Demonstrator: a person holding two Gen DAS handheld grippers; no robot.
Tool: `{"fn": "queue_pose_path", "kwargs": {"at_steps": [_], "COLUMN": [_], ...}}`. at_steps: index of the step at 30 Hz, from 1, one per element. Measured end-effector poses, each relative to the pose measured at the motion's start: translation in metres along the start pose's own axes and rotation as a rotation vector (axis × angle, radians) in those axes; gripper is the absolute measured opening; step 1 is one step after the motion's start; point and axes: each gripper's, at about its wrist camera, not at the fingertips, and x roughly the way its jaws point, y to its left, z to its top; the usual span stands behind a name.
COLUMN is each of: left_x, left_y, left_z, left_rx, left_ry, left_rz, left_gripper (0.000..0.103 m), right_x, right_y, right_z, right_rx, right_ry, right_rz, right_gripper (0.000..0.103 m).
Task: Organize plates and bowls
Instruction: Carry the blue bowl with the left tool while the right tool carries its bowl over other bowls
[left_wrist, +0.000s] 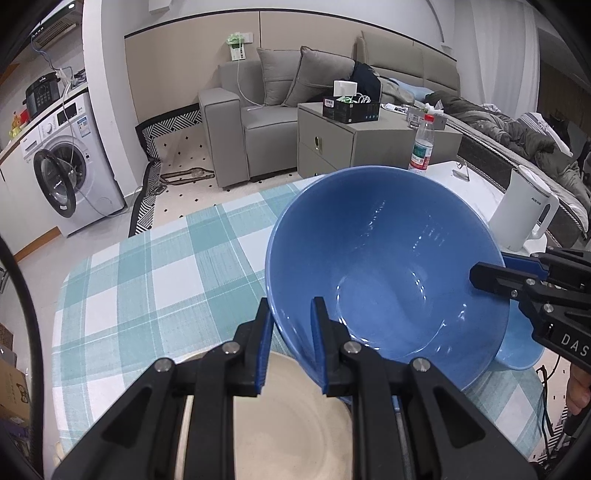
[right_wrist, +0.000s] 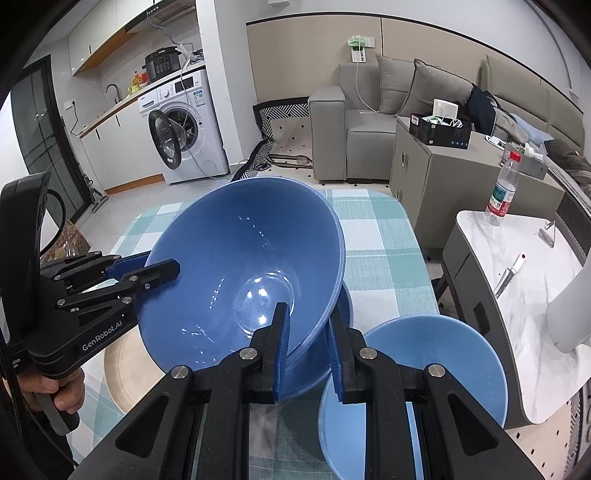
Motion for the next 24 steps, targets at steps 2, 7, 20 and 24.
{"fn": "queue_pose_path", "kwargs": {"at_steps": [2, 7, 20, 24], "left_x": [0.004, 0.013, 0.032, 0.034], "left_y": [0.000, 0.000, -0.005, -0.010], "left_z": [-0.001, -0.004, -0.010, -0.010], "left_rx": [-0.001, 0.002, 0.022, 0.048], "left_ry": [0.007, 0.022, 0.052, 0.048], "left_rz": [0.001, 0.005, 0.036, 0.063], "left_gripper": [0.017, 0.018, 0.018, 0.018], "right_x": [0.004, 0.016, 0.033, 0.036], "right_y": [0.000, -0.002, -0.001, 0.000], "right_z": [-0.001, -0.005, -0.008, -0.012], "right_rx": [-0.001, 0.001, -0.008, -0.010], "right_ry": [0.007, 0.032, 0.064, 0.068], "right_rz": [-0.004, -0.007, -0.036, -0.047], "right_gripper": [0.020, 0.020, 0.020, 0.020]}}
